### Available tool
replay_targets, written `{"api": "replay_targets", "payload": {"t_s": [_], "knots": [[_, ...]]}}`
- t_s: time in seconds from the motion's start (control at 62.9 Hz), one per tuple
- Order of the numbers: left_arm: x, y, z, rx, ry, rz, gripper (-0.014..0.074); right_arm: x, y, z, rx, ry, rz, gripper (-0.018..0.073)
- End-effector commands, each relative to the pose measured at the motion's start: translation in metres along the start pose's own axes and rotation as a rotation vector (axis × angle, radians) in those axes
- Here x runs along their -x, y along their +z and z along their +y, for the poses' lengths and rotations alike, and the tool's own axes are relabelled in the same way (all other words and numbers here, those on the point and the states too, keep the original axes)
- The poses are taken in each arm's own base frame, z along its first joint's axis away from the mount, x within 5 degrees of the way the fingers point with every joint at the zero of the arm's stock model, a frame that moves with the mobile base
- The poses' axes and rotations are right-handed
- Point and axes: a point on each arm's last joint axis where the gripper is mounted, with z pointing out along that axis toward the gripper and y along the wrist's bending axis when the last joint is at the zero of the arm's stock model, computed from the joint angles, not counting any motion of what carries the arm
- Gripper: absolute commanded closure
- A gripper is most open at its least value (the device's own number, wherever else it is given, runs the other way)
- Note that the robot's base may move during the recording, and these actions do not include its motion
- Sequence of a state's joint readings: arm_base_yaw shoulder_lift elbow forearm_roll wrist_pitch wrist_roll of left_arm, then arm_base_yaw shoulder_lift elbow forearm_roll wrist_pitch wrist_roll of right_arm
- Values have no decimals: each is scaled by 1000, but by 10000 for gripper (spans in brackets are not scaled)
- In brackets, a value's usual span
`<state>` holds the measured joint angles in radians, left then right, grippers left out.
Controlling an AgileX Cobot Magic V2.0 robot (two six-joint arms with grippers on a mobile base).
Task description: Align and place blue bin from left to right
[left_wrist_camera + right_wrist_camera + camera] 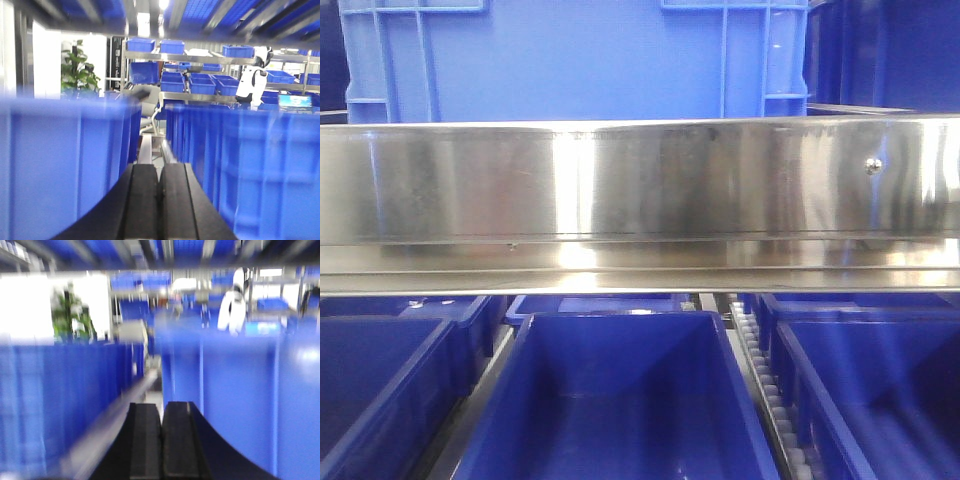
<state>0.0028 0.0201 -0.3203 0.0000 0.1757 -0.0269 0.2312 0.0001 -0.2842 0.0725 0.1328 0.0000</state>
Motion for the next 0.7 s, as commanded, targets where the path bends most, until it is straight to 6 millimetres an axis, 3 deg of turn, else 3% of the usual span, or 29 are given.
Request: {"api": "replay_targets", "payload": {"t_s": [0.0,0.079,0.223,0.366,0.493,0.684], "knots": [[27,-1,0,6,17,29,531,33,-5,3,8,-11,-36,692],[47,3,-1,6,17,29,414,52,-1,4,10,-11,-23,609],[73,20,-2,3,10,37,250,81,15,6,10,-11,-9,265],[87,44,-4,-23,9,97,113,90,37,7,7,-11,39,-10],[96,64,-8,-77,10,129,21,97,57,7,3,-15,83,-10],[119,102,-23,-179,18,202,18,132,85,12,33,-12,107,-10]]}}
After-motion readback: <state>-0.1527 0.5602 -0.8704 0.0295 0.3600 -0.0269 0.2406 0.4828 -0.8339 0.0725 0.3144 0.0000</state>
